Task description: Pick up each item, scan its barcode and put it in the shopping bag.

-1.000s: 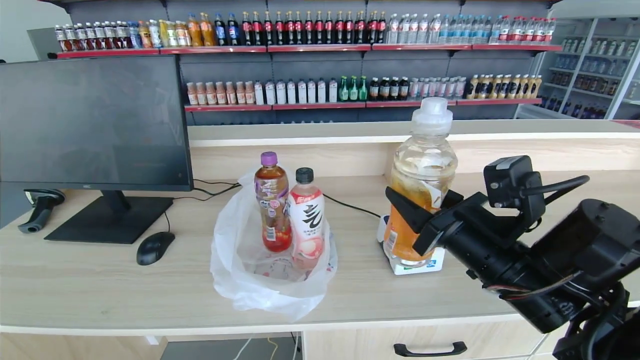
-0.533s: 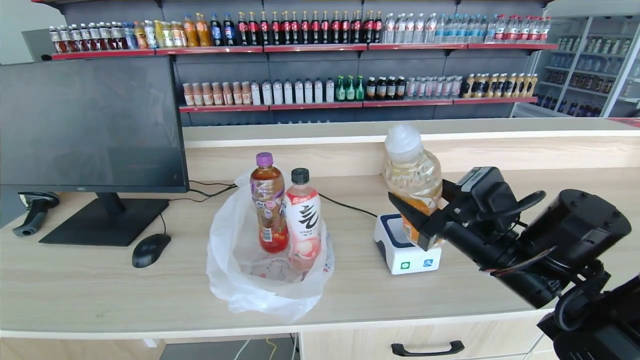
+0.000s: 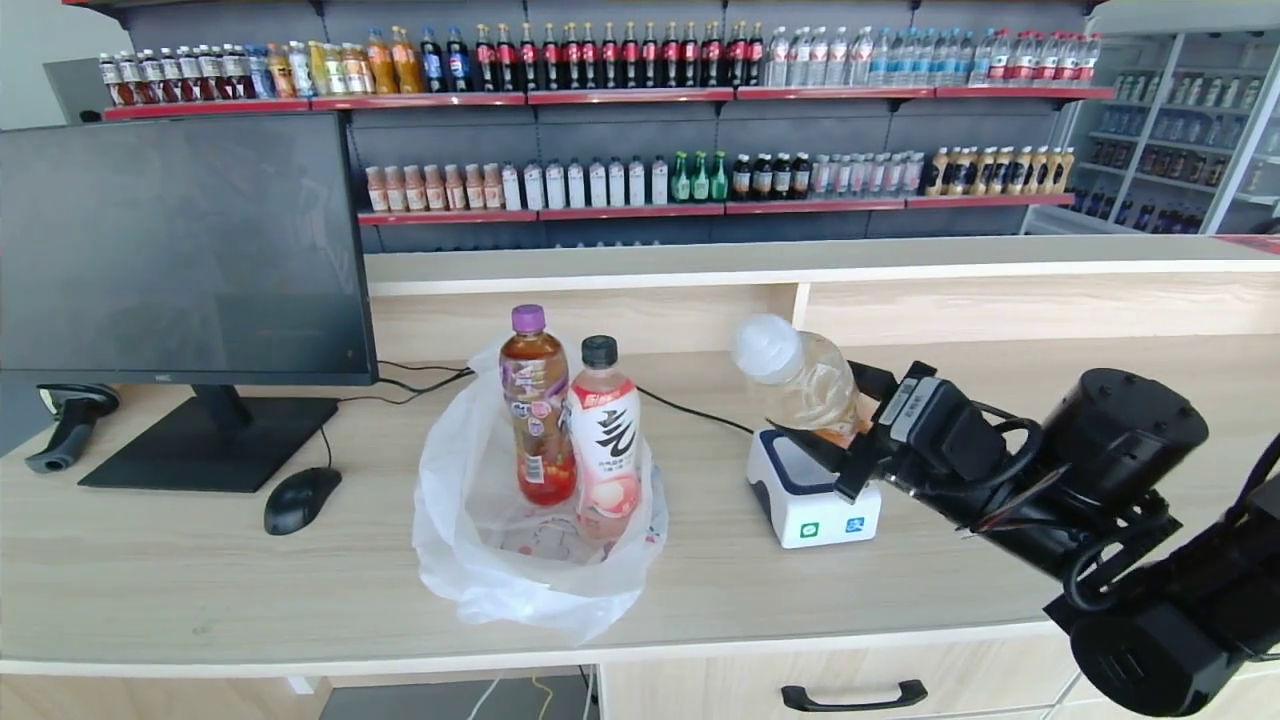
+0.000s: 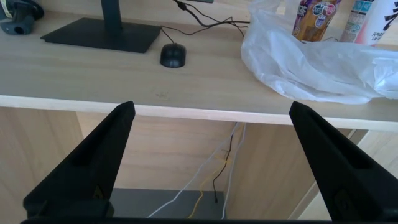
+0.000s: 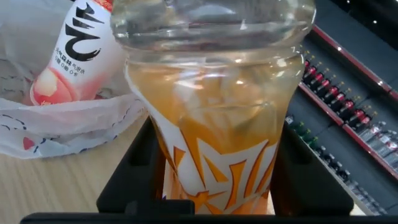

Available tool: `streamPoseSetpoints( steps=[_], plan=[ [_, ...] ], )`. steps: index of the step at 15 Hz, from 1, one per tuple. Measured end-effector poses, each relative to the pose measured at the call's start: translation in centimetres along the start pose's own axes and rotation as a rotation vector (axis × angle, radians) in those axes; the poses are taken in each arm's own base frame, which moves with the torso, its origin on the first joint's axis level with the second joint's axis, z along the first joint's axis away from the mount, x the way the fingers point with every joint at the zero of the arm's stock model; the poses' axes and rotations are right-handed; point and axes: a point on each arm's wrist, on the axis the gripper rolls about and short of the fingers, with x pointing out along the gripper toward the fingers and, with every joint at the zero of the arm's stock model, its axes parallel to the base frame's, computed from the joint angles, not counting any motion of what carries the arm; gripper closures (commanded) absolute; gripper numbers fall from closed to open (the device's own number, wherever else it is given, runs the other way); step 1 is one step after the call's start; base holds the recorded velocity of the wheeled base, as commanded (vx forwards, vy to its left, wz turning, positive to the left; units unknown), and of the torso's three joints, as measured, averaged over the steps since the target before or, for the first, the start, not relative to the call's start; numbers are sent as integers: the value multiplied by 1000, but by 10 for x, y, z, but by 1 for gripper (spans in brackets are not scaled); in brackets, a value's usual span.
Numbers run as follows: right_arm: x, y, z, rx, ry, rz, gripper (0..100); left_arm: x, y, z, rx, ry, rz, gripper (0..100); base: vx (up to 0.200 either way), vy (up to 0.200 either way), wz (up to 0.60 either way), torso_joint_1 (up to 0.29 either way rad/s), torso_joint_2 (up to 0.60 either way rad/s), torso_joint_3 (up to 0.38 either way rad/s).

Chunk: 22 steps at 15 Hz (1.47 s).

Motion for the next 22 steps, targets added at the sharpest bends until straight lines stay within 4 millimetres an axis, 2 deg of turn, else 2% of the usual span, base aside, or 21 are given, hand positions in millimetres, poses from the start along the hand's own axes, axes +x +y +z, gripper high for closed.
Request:
streamPoseSetpoints(
  steps=[4,8,12,22],
  plan=[
    [-10,-17,-28,-88,-33,79,100,0,0,1,3,-6,1,0,0,0,0,0,0,0],
    [-5,-20,-40,-144,-87,135,100,0,0,1,6,-13,2,0,0,0,0,0,0,0],
    [3,-24,-42,-157,-118,130,100,0,0,1,25,-10,2,0,0,0,0,0,0,0],
    [5,-19,-45,-157,-131,158,100,0,0,1,20,-12,3,0,0,0,0,0,0,0]
  ],
)
